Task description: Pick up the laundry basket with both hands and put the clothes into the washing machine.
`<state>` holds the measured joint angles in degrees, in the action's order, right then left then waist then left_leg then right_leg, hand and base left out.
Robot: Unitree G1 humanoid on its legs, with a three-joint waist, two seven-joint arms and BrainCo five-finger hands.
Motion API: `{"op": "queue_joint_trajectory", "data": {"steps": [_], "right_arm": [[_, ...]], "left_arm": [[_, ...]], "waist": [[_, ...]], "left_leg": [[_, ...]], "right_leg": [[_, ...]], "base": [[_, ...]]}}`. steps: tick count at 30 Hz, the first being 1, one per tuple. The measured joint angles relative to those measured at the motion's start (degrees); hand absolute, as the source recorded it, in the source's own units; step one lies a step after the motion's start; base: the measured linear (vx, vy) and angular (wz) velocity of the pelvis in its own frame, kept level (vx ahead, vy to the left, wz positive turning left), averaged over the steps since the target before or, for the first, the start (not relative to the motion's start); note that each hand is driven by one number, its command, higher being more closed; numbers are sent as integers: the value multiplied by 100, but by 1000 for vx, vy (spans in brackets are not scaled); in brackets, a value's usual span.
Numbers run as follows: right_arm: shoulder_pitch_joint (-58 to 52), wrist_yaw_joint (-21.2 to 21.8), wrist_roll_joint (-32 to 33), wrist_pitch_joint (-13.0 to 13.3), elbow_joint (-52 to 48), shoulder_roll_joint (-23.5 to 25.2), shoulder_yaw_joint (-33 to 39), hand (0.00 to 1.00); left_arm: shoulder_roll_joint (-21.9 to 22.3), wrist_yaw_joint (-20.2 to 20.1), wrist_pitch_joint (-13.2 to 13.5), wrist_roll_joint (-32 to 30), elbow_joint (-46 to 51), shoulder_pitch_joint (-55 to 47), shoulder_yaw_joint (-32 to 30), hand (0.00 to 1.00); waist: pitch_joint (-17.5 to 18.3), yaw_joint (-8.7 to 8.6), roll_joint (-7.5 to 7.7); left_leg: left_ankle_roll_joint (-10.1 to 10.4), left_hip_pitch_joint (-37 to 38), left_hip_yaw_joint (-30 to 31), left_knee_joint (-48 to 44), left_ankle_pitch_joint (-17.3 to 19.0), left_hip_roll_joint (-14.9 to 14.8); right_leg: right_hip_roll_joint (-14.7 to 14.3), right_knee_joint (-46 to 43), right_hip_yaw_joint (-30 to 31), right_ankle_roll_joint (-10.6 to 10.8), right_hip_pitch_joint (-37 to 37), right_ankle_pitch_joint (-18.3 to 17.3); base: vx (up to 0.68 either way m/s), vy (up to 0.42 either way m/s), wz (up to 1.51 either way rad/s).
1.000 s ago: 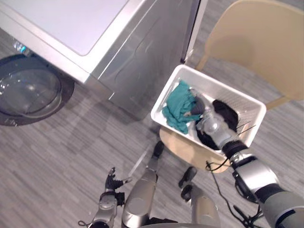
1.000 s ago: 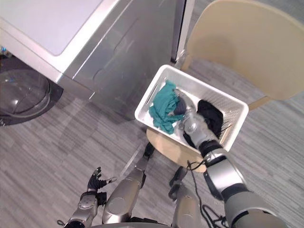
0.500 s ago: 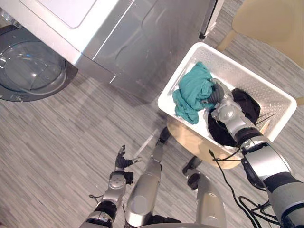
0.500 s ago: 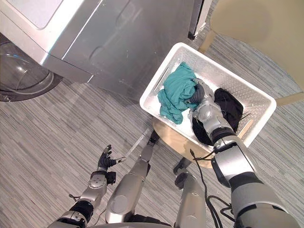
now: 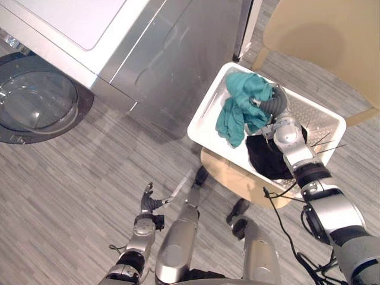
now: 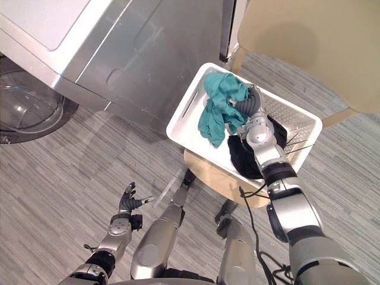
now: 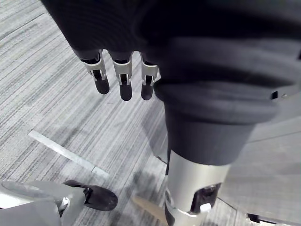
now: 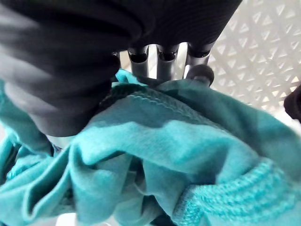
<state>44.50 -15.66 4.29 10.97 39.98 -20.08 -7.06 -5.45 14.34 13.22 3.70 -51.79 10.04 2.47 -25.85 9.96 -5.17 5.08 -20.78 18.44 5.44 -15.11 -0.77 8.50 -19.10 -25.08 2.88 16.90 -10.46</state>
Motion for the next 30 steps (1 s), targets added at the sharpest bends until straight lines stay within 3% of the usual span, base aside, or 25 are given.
{"op": "queue_joint_trajectory", "data": {"steps": [4,7,13,16,21,23,24,25,27,29,30], "right_arm": [[-653,220,1374,169,-633,627,291,100],[-1397,534,2409,353,-1321,1288,212,100],[-2230,1040,3317,643,-2420,1892,-659,100],[-2279,1263,3508,710,-2942,1979,-1037,100],[-2378,1368,3556,895,-3366,1986,-1142,100],[-2392,1357,3511,976,-3476,1967,-1148,100],[-2364,1349,3429,1031,-3475,1962,-1146,100],[-2324,1344,3368,1039,-3465,1960,-1148,100],[-2266,1321,3220,1027,-3449,1811,-1253,100],[-2264,1298,3038,1000,-3428,1604,-1261,100],[-2254,1283,2926,976,-3400,1475,-1253,100]], "left_arm": [[-43,-59,-105,-4,-76,-41,-99,0],[2,-73,-183,-6,-189,-278,-270,0],[13,-73,-235,5,-233,-796,-324,0],[-13,-76,-270,10,-233,-888,-309,0],[-69,-15,-252,29,184,-943,-325,0],[-99,18,-201,32,612,-938,-303,0],[-90,77,-128,35,1095,-1016,-301,0],[-52,89,-86,51,1355,-1069,-296,0],[201,112,84,212,2294,-1475,-251,0],[309,66,90,383,3014,-1872,-44,0],[351,41,94,486,3281,-2004,32,0]], "waist": [[152,-84,165],[530,-189,380],[1249,-219,541],[1348,-304,607],[1361,-283,612],[1386,-367,654],[1412,-284,697],[1409,-216,691],[1413,-114,335],[1404,-114,100],[1425,-124,-9]], "left_leg": [[25,162,-59,0,45,-36],[26,381,-234,-2,63,-51],[-32,829,-957,11,307,-252],[-32,904,-1156,37,451,-358],[-36,825,-951,-84,445,-330],[-62,648,-745,-263,311,-208],[-11,477,-569,-375,273,-114],[44,377,-484,-416,215,-86],[219,92,-32,-416,11,-238],[366,57,255,-257,-119,-341],[422,65,185,-83,78,-415]], "right_leg": [[-44,59,7,6,-182,4],[-80,266,90,24,-437,73],[-363,1029,736,42,-863,500],[-479,1228,952,7,-913,636],[-456,450,1063,123,-749,354],[-440,-532,1651,159,-607,-215],[-475,-435,1931,189,-672,-465],[-519,-354,2003,96,-683,-584],[-826,-266,1679,-128,-583,-590],[-946,-446,1342,-273,-538,-637],[-987,-475,1132,-337,-538,-602]], "base": [[0,-64,-2],[45,-60,-15],[-15,-19,-60],[-87,-10,-47],[-37,-31,21],[33,-85,110],[54,-123,114],[-59,-228,78],[-143,-227,70],[-185,-215,73],[-211,-155,123]]}}
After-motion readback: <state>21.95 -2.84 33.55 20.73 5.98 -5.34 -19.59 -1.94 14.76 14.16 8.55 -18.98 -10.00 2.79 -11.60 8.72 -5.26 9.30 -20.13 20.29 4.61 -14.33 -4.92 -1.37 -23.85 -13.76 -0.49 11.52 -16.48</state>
